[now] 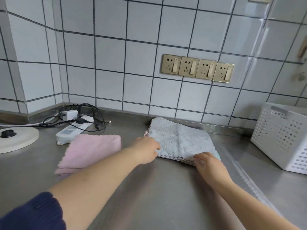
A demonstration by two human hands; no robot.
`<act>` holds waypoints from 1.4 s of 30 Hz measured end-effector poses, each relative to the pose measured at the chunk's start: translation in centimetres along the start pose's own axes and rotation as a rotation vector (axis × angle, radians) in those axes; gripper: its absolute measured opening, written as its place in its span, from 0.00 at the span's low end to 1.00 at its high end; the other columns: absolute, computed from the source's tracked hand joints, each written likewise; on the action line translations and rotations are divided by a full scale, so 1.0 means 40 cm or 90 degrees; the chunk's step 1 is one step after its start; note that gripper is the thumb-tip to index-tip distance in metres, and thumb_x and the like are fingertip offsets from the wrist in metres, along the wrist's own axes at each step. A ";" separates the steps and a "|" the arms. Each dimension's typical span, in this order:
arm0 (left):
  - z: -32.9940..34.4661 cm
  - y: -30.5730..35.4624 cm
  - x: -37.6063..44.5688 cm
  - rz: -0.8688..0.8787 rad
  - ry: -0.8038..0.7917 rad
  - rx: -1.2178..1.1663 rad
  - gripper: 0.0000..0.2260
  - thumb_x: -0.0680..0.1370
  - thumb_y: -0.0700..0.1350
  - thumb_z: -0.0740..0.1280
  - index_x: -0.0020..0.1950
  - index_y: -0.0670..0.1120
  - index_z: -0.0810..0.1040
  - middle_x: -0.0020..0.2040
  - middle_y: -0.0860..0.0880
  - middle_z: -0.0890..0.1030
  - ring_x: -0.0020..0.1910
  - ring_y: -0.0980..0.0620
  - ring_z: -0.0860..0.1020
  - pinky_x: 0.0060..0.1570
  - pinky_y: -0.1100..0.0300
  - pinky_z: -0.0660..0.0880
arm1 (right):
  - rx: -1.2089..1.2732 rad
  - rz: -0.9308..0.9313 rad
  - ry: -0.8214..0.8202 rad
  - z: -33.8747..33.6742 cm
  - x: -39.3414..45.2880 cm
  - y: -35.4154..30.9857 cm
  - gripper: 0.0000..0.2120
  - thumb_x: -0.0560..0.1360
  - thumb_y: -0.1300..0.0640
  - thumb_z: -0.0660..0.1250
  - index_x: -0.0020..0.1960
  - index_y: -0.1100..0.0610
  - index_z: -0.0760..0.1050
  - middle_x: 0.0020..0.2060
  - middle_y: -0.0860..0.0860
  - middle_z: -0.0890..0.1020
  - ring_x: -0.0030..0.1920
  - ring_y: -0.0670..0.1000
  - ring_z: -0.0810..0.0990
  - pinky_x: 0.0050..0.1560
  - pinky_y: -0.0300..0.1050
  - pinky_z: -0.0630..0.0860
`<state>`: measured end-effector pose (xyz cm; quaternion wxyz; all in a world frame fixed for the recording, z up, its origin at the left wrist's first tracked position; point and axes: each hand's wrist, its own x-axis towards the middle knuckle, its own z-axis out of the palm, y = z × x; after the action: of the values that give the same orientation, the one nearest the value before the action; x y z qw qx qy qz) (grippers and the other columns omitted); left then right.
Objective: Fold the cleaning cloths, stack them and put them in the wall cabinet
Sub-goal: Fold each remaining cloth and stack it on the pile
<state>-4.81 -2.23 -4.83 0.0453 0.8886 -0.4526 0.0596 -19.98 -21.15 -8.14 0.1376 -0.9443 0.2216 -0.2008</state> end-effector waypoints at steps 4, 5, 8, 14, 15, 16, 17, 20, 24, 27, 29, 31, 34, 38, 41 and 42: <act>0.055 0.035 0.064 -0.008 0.010 -0.053 0.12 0.78 0.49 0.60 0.60 0.53 0.77 0.61 0.51 0.76 0.62 0.48 0.73 0.63 0.52 0.69 | -0.033 0.005 -0.027 -0.005 0.033 0.035 0.10 0.77 0.50 0.62 0.56 0.46 0.79 0.56 0.45 0.78 0.55 0.49 0.78 0.50 0.43 0.73; 0.065 0.046 0.077 -0.008 0.013 -0.053 0.12 0.78 0.50 0.61 0.60 0.54 0.77 0.60 0.52 0.76 0.63 0.49 0.73 0.64 0.51 0.68 | -0.037 0.000 -0.026 -0.003 0.039 0.043 0.10 0.77 0.50 0.62 0.56 0.46 0.79 0.55 0.45 0.78 0.54 0.49 0.78 0.50 0.43 0.74; 0.083 0.057 0.101 -0.027 0.022 -0.085 0.12 0.76 0.52 0.64 0.59 0.55 0.76 0.60 0.53 0.75 0.61 0.52 0.73 0.60 0.52 0.71 | -0.031 -0.008 -0.015 0.000 0.051 0.057 0.10 0.76 0.49 0.64 0.55 0.47 0.80 0.53 0.45 0.79 0.53 0.49 0.78 0.48 0.43 0.74; 0.091 0.034 0.109 0.043 0.072 -0.012 0.09 0.77 0.44 0.58 0.52 0.48 0.76 0.52 0.50 0.77 0.53 0.47 0.76 0.54 0.50 0.72 | -0.109 -0.044 0.024 -0.007 0.063 0.071 0.09 0.79 0.51 0.58 0.53 0.51 0.76 0.49 0.48 0.82 0.49 0.54 0.79 0.41 0.45 0.70; 0.092 0.034 0.109 0.048 0.078 0.010 0.10 0.77 0.42 0.58 0.54 0.48 0.76 0.53 0.49 0.77 0.53 0.47 0.75 0.55 0.51 0.72 | -0.110 -0.038 0.029 -0.008 0.070 0.074 0.09 0.79 0.53 0.58 0.54 0.52 0.75 0.48 0.49 0.82 0.48 0.56 0.79 0.40 0.45 0.70; 0.094 0.029 0.111 0.047 0.077 0.035 0.11 0.76 0.40 0.59 0.56 0.48 0.75 0.54 0.49 0.76 0.54 0.46 0.75 0.54 0.52 0.71 | -0.112 -0.032 0.030 -0.008 0.073 0.076 0.09 0.78 0.55 0.57 0.55 0.52 0.74 0.49 0.50 0.82 0.48 0.57 0.78 0.40 0.46 0.70; 0.096 0.023 0.113 0.041 0.076 0.058 0.12 0.75 0.38 0.59 0.56 0.47 0.75 0.55 0.48 0.76 0.55 0.45 0.74 0.52 0.54 0.71 | -0.117 -0.030 0.025 -0.008 0.075 0.078 0.11 0.77 0.58 0.57 0.57 0.52 0.73 0.51 0.50 0.81 0.49 0.57 0.78 0.42 0.46 0.71; 0.098 -0.003 0.114 -0.020 0.080 0.081 0.14 0.73 0.34 0.59 0.55 0.44 0.77 0.54 0.45 0.75 0.57 0.43 0.74 0.53 0.53 0.72 | -0.170 -0.034 0.001 -0.002 0.071 0.089 0.15 0.76 0.61 0.57 0.60 0.52 0.74 0.55 0.49 0.78 0.55 0.55 0.76 0.45 0.45 0.74; 0.062 -0.036 0.097 -0.122 0.086 0.042 0.15 0.74 0.34 0.58 0.58 0.46 0.75 0.57 0.45 0.75 0.56 0.43 0.74 0.47 0.56 0.69 | -0.154 0.004 0.027 -0.020 0.065 0.083 0.14 0.75 0.61 0.56 0.57 0.54 0.74 0.53 0.51 0.78 0.53 0.56 0.75 0.39 0.44 0.68; 0.021 -0.044 0.083 -0.164 0.132 -0.044 0.12 0.76 0.36 0.57 0.56 0.47 0.73 0.54 0.44 0.78 0.51 0.42 0.75 0.42 0.56 0.68 | -0.106 0.020 0.055 -0.057 0.054 0.070 0.12 0.76 0.60 0.56 0.57 0.56 0.71 0.49 0.55 0.80 0.48 0.59 0.77 0.38 0.46 0.67; -0.018 -0.038 0.068 -0.141 0.187 -0.136 0.10 0.77 0.37 0.57 0.54 0.47 0.73 0.51 0.44 0.80 0.46 0.42 0.76 0.40 0.55 0.70 | -0.058 0.023 0.098 -0.092 0.046 0.059 0.10 0.77 0.59 0.56 0.56 0.56 0.71 0.44 0.56 0.81 0.45 0.60 0.77 0.37 0.46 0.67; -0.063 -0.029 0.039 -0.100 0.250 -0.227 0.10 0.78 0.38 0.57 0.54 0.46 0.74 0.52 0.45 0.80 0.47 0.43 0.77 0.41 0.55 0.70 | 0.027 0.027 0.140 -0.132 0.033 0.052 0.07 0.77 0.57 0.58 0.54 0.55 0.72 0.38 0.54 0.79 0.39 0.59 0.75 0.36 0.46 0.66; -0.119 -0.024 -0.050 -0.015 0.270 -0.264 0.09 0.78 0.39 0.60 0.56 0.45 0.76 0.50 0.49 0.79 0.50 0.46 0.76 0.41 0.59 0.67 | 0.129 0.005 0.157 -0.194 -0.036 0.043 0.03 0.76 0.57 0.62 0.49 0.51 0.73 0.33 0.47 0.77 0.36 0.53 0.74 0.34 0.45 0.67; -0.105 -0.015 -0.195 0.048 0.179 -0.230 0.07 0.79 0.45 0.61 0.53 0.43 0.74 0.45 0.49 0.79 0.44 0.48 0.75 0.39 0.61 0.67 | 0.140 -0.017 0.069 -0.222 -0.158 0.046 0.08 0.76 0.57 0.63 0.42 0.45 0.70 0.31 0.43 0.78 0.34 0.44 0.75 0.35 0.37 0.69; -0.068 0.004 -0.279 0.061 0.111 -0.251 0.07 0.79 0.46 0.61 0.46 0.42 0.72 0.37 0.46 0.75 0.34 0.54 0.69 0.36 0.60 0.64 | 0.105 -0.010 -0.034 -0.219 -0.224 0.048 0.11 0.76 0.56 0.63 0.40 0.42 0.69 0.34 0.44 0.79 0.37 0.47 0.75 0.39 0.41 0.70; -0.054 0.010 -0.299 0.058 0.093 -0.252 0.08 0.79 0.46 0.61 0.47 0.41 0.72 0.36 0.45 0.74 0.33 0.56 0.67 0.35 0.61 0.63 | 0.101 -0.010 -0.051 -0.218 -0.240 0.048 0.11 0.76 0.56 0.63 0.40 0.42 0.70 0.35 0.44 0.79 0.38 0.48 0.75 0.41 0.42 0.70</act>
<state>-12.24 7.38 -4.43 0.2491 0.8342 -0.4906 0.0359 -32.40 -19.74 -4.17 0.2193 -0.9394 0.1915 -0.1810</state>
